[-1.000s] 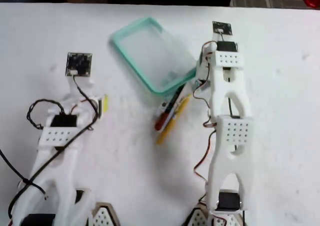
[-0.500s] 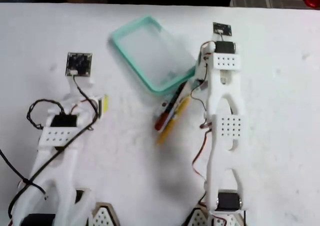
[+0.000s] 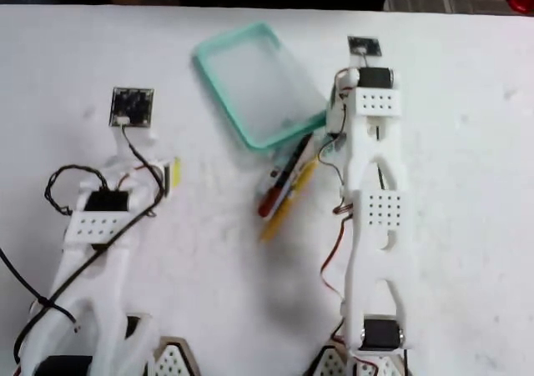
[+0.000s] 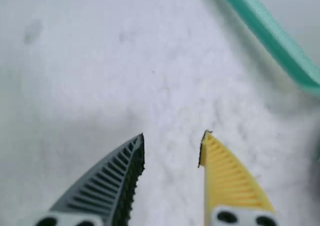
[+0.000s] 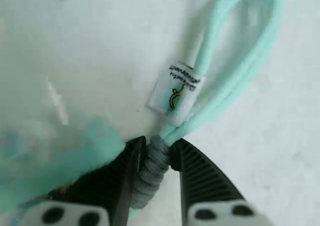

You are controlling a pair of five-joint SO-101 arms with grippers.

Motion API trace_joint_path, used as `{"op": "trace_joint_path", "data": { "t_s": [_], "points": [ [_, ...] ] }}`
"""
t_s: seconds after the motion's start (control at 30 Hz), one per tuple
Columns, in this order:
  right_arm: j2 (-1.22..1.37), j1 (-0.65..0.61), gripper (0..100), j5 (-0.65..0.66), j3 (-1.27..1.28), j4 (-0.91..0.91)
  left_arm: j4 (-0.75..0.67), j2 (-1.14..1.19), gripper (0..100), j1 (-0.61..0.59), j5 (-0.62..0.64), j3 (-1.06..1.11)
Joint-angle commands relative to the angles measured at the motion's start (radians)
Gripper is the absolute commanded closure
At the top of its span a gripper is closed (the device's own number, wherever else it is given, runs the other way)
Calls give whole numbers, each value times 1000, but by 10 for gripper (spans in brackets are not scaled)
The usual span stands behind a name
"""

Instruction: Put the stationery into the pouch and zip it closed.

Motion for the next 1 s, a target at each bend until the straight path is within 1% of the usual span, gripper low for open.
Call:
{"op": "trace_joint_path", "data": {
  "t_s": [0.0,0.17,0.37,0.47,0.57,0.73,0.83,0.93,0.97],
  "points": [
    [-196,8,982,91,-104,27,-20,-8,796,13,6,-15],
    [-404,-54,982,192,-137,25,-23,-8,796,13,6,-15],
    [-657,-202,982,339,-144,22,-17,-10,796,13,6,-15],
    [-765,-271,982,371,-141,22,-17,-10,795,13,6,-17],
    [-857,-314,982,371,-135,22,-12,-36,794,10,6,-17],
    [-964,-325,982,365,-133,22,110,-222,796,7,12,-6],
    [-1004,-328,982,364,-133,24,144,-374,797,7,12,43],
    [-1030,-363,982,364,-132,27,157,-556,793,7,9,98],
    [-1036,-381,982,362,-132,27,183,-621,793,7,8,103]
  ]
}}
